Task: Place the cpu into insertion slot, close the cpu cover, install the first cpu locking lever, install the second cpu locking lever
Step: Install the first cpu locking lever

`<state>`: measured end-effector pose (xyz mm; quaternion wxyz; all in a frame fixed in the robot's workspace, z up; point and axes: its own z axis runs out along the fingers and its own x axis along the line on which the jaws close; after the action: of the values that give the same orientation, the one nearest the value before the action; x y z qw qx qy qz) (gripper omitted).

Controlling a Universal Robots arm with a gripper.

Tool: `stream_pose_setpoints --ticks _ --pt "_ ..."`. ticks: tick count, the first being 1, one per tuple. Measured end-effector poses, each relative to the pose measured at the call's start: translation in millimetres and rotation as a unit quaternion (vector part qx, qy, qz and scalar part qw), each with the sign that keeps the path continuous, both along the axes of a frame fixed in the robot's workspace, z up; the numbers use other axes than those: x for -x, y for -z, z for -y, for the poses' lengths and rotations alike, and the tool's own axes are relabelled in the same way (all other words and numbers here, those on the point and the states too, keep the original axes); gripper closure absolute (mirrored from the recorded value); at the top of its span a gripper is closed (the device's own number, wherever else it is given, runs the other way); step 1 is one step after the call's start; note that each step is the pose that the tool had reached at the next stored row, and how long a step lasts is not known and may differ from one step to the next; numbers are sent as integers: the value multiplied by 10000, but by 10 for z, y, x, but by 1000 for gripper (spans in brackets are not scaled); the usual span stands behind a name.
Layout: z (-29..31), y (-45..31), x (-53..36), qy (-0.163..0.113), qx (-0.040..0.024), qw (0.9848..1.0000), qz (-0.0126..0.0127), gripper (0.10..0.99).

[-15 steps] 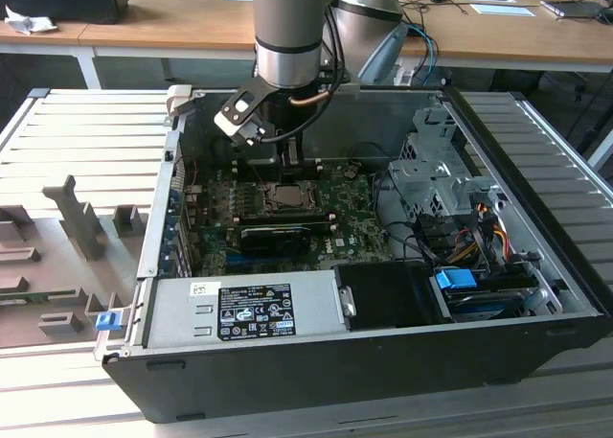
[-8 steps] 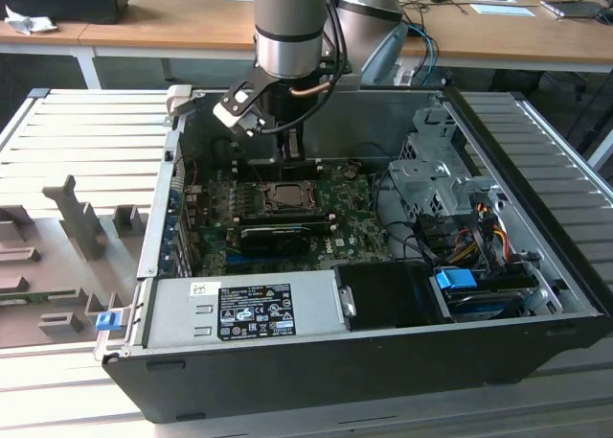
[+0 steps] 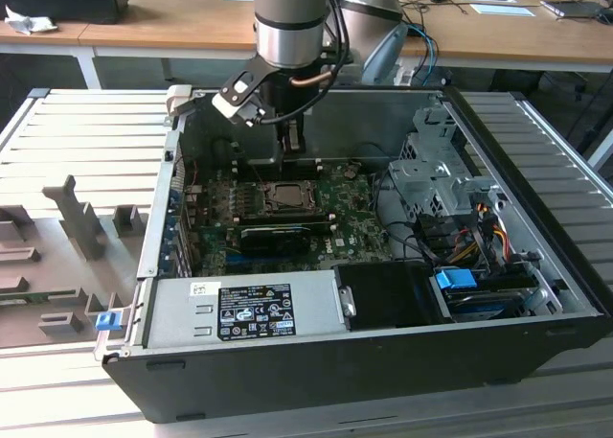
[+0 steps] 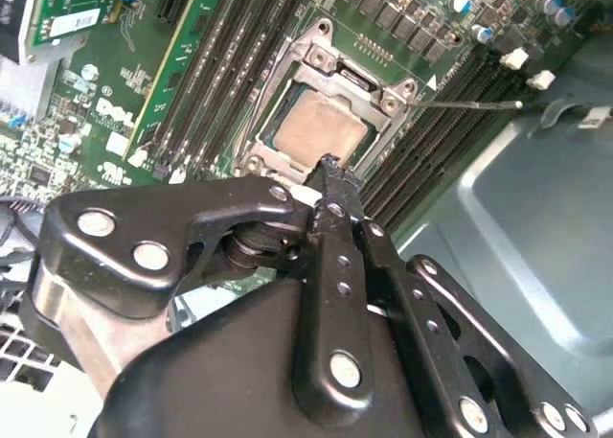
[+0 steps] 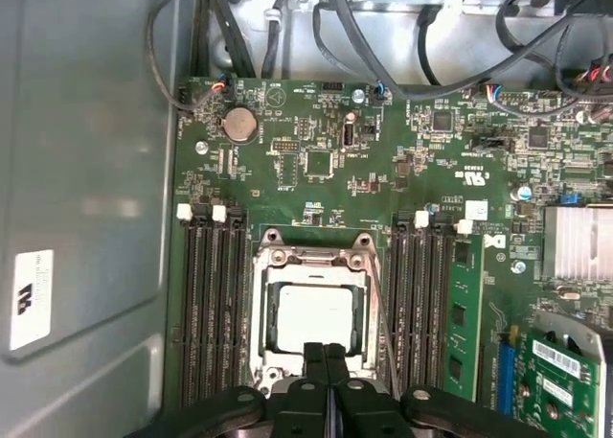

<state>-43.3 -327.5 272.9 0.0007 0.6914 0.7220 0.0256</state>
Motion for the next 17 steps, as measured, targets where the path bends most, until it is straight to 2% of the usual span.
stream_pose_setpoints --ticks 2,6,8,9,11,14,15,17 --pt "0 -134 0 0 -1 10000 0 980" --pt "0 -312 0 0 0 10000 0 980" --pt "0 -429 0 0 1 10000 0 980" --pt "0 -455 1 -1 1 10000 0 980" --pt "2 -454 9 -63 1 10000 6 980" --pt "2 -454 10 -385 2 9993 6 980" --pt "2 -454 10 -486 2 9988 6 980" --pt "2 -453 10 -832 4 9965 6 980"
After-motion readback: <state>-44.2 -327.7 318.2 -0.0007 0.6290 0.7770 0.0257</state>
